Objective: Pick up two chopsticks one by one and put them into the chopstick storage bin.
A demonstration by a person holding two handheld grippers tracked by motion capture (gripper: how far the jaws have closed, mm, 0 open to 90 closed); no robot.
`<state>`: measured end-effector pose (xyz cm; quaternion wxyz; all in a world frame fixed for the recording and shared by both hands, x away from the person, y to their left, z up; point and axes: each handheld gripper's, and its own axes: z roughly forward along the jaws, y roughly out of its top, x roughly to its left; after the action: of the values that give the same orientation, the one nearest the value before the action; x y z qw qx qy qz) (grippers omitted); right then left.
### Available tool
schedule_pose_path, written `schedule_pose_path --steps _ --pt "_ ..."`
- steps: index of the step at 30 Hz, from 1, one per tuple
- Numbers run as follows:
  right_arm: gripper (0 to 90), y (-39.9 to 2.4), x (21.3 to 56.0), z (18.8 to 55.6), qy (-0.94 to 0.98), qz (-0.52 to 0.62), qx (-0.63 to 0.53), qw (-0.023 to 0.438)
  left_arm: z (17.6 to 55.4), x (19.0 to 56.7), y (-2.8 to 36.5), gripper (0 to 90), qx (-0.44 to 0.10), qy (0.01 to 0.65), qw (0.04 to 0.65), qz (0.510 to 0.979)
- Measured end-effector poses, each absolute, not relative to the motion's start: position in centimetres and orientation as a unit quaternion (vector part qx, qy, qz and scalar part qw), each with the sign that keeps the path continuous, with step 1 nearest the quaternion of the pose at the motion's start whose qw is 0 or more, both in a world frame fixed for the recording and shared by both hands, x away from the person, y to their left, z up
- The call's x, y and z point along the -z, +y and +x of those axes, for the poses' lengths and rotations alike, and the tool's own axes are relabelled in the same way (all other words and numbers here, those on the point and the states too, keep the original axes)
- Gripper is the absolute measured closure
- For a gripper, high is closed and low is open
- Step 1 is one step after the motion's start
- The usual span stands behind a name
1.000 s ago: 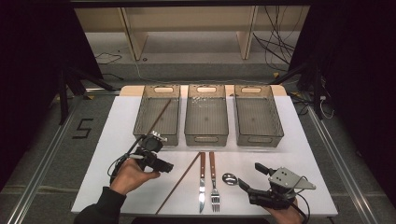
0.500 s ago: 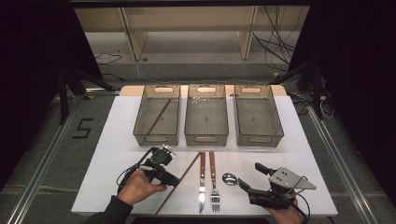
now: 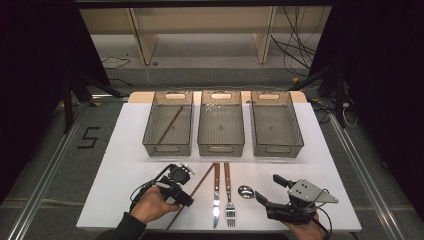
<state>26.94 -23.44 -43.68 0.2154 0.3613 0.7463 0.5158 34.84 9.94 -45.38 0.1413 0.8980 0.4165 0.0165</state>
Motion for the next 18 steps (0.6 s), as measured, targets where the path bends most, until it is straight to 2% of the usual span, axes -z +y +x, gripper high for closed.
schedule_pose_path --steps 18 --pt "21.5 -23.4 43.67 26.91 0.746 0.359 -0.516 0.218 34.73 46.07 9.31 67.5 -0.033 0.398 0.115 0.91"
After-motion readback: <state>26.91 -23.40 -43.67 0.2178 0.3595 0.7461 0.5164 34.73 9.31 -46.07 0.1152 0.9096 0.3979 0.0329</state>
